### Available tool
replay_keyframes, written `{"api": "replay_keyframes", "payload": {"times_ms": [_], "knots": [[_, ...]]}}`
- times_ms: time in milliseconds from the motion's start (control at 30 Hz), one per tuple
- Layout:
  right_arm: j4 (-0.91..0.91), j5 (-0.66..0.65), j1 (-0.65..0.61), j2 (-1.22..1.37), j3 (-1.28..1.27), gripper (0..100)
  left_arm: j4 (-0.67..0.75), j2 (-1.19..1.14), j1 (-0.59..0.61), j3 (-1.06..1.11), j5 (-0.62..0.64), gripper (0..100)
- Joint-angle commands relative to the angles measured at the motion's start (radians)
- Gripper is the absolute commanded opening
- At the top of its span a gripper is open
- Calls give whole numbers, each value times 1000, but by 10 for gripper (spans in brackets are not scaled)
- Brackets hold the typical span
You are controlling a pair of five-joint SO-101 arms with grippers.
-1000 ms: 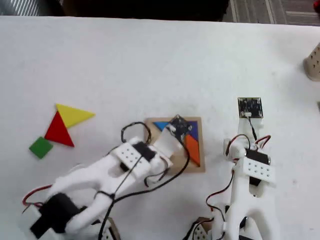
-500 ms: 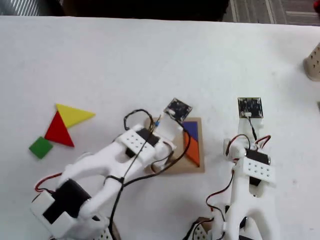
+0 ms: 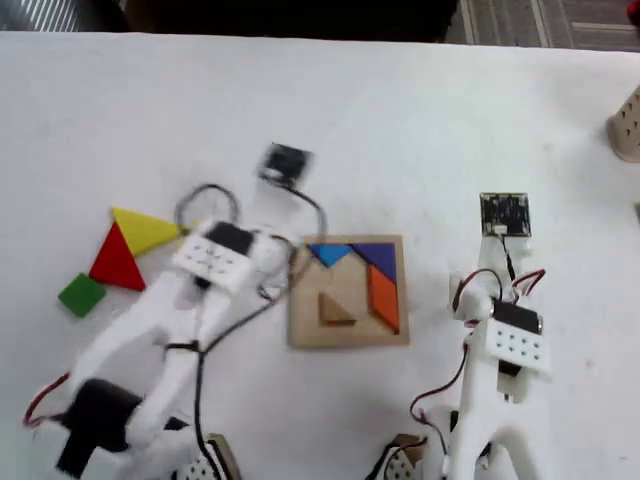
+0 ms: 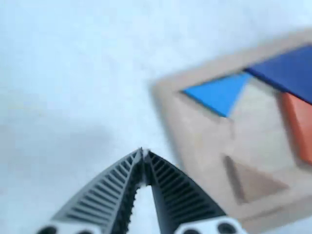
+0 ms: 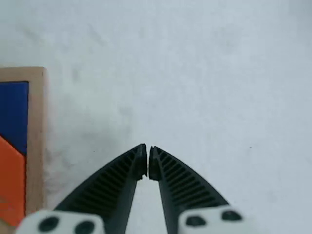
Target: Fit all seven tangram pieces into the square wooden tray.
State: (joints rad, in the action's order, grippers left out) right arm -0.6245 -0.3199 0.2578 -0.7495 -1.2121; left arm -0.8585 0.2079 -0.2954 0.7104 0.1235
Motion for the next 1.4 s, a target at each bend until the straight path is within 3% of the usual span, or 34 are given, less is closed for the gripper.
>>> {"api": "replay_keyframes", "payload": {"times_ms": [0,167,300,433,600,700,933,1367], "knots": [[-42,20,-93,-153,-26,20,146,87,193,97,11,23],[-214,-25,-430,-295,-52,20,178,87,211,107,11,23],[-249,3,-656,-305,-57,20,180,88,263,98,40,23],[-217,103,-777,-283,-57,20,180,88,354,84,141,23],[-90,160,-877,-214,-130,20,193,87,363,84,144,23],[91,164,-906,-111,-192,19,216,87,363,87,144,23],[73,166,-905,10,-121,19,219,87,361,91,146,23],[84,167,-785,113,-38,19,218,85,331,94,144,23]]}}
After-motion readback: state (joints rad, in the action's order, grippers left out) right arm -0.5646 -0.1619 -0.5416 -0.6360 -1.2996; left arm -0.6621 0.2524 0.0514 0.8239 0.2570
